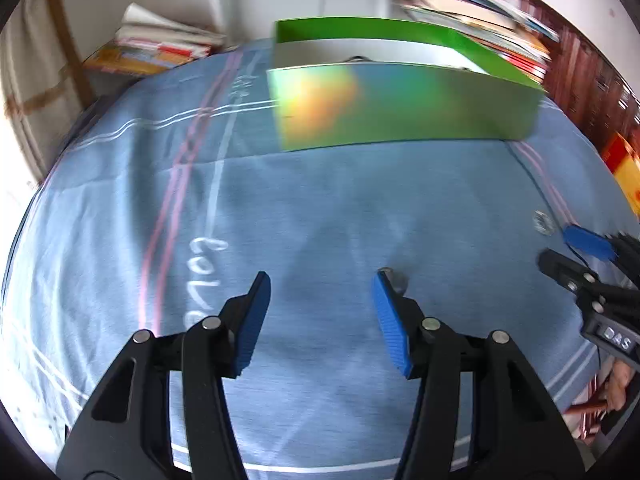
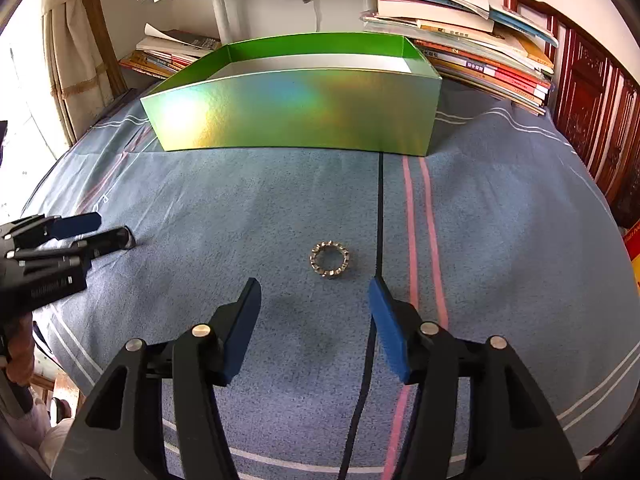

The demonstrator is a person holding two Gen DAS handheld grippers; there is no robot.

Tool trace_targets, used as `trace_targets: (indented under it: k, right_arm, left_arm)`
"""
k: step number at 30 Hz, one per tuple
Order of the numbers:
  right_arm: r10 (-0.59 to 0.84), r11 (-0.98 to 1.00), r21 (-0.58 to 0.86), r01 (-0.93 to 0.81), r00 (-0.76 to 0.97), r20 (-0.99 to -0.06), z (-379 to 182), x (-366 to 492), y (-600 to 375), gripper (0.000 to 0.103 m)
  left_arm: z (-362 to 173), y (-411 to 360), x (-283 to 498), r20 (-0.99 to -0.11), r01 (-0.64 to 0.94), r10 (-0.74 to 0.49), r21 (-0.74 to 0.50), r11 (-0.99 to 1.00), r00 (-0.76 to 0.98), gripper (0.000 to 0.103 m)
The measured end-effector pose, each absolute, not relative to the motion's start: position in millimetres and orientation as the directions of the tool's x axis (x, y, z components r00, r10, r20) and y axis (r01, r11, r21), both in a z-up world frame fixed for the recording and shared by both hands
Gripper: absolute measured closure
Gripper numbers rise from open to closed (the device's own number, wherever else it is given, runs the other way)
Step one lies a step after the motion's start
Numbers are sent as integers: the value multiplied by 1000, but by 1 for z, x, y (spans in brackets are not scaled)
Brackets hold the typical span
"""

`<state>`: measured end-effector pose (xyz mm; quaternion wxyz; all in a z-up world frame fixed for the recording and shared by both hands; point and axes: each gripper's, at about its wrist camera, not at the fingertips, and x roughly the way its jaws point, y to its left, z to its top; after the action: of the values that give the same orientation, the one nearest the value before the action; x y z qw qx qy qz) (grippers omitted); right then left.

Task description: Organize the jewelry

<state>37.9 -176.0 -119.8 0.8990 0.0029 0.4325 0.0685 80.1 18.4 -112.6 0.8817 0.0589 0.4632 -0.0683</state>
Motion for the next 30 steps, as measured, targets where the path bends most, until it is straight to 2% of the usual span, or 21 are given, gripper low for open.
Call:
trace_targets:
  k: [5, 16, 24, 30]
  right_arm:
    - [122, 991, 62, -119, 616, -779, -120, 38, -176, 46]
    - [123, 991, 62, -118, 615, -779, -120, 36, -178, 46]
    - [119, 991, 56, -120, 617, -778, -120, 36, -174, 41]
    - [118, 992, 58, -116, 619, -777, -120, 36, -175, 41]
  left_arm:
    - [-104, 25, 75, -812, 180, -74, 39, 983, 578, 46]
    - [-101, 2, 49, -817, 349, -173, 36, 936, 550, 45]
    - [-114, 11, 55, -841, 307, -105, 76, 949, 531, 45]
    - [-116, 13, 67, -828, 254, -86, 70, 965, 554, 40]
